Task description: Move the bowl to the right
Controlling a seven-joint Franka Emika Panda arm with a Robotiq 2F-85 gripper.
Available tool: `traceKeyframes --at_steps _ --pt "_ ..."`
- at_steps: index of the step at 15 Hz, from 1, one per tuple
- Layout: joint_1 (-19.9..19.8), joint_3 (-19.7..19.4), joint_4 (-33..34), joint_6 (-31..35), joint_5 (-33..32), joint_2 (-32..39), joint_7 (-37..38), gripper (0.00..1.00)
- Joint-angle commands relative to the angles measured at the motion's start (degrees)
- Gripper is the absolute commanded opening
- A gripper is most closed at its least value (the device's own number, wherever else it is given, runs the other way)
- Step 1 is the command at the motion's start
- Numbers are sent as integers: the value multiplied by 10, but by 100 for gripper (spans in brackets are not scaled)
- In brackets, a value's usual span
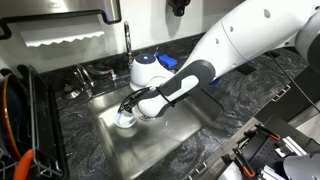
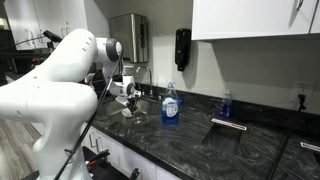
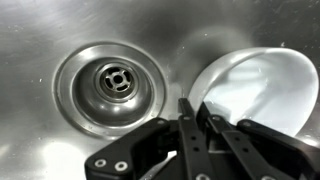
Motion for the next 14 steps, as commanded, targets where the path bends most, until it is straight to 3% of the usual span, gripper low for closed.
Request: traceKeyframes --at_steps 1,9,14 --pt "7 -17 -20 -2 -8 -12 22 2" --pt "-3 -20 -119 45 0 -66 51 2" --pt "-3 -43 -208 85 -4 -107 70 2"
